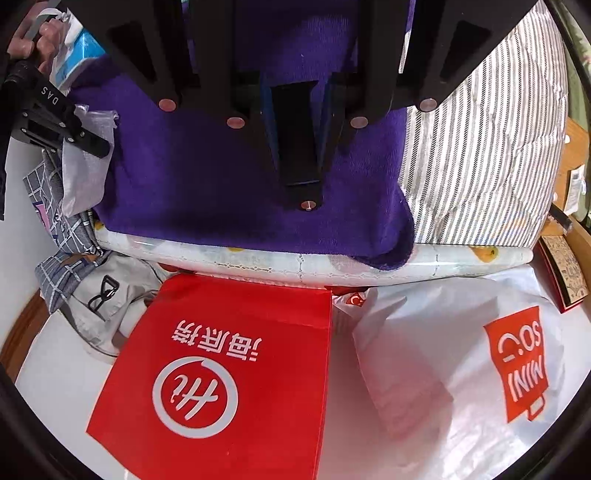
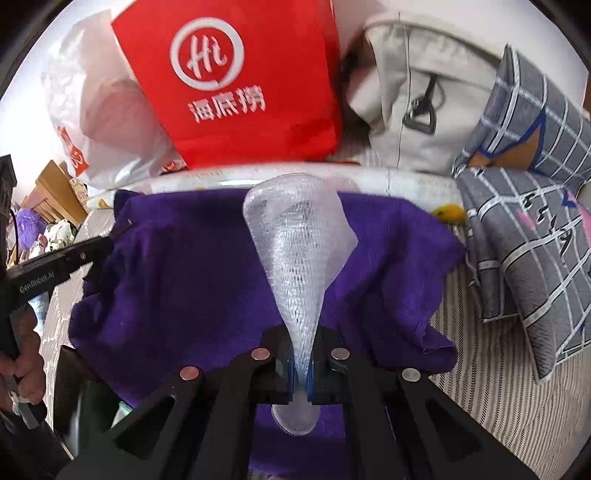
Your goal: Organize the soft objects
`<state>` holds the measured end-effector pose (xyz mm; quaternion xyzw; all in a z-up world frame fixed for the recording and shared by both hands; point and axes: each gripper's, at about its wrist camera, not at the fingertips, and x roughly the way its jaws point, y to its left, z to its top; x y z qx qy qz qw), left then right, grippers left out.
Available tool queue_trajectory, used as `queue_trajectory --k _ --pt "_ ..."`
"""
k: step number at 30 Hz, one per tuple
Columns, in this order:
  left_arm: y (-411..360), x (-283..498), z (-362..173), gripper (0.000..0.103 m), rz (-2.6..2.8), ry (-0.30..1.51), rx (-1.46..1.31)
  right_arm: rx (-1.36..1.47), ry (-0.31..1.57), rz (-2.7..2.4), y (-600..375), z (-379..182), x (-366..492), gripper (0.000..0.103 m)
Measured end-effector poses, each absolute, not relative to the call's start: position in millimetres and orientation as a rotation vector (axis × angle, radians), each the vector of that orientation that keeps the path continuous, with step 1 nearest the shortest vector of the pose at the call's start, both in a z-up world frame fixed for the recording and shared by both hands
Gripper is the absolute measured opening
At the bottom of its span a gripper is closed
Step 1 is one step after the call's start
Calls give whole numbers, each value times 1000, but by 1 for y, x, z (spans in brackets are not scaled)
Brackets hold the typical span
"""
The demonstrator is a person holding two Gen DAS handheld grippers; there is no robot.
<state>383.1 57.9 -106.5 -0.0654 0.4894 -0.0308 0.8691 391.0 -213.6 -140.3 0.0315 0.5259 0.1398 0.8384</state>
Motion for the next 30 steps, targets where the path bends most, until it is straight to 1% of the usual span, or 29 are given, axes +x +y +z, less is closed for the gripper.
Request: queue_trajectory --k 9,11,12,13,14,16,17,18,19,23,25,30 --pt "60 403 -120 21 -74 1074 -165 91 1186 308 -218 -159 406 6" --pt "61 404 -121 21 -80 1082 -175 91 1187 317 -216 -160 408 8" --pt "61 404 -121 21 -88 1084 -180 81 1187 325 -213 -159 408 11" --pt "62 405 -121 26 -93 1086 -188 73 1183 326 -212 -158 408 24" --pt "63 404 -121 29 -86 1091 -189 64 1171 325 -210 -156 407 45" --pt "62 401 -119 40 -83 1082 -177 32 1138 326 -206 -150 403 66" --pt "63 399 -117 44 -80 1083 -175 26 1127 326 -206 -147 401 68" --pt "64 397 -116 51 -78 1083 -178 23 1113 332 -206 -143 398 68" --pt "65 394 -113 52 -82 1077 -184 28 1104 339 -206 -139 395 69" --pt "70 379 -100 52 -88 1062 -200 54 1097 334 -210 -126 387 69" --pt "74 367 -92 54 -90 1049 -204 56 1088 325 -212 -116 378 69" --pt "80 337 -77 56 -90 1026 -202 85 1032 336 -217 -87 339 69"
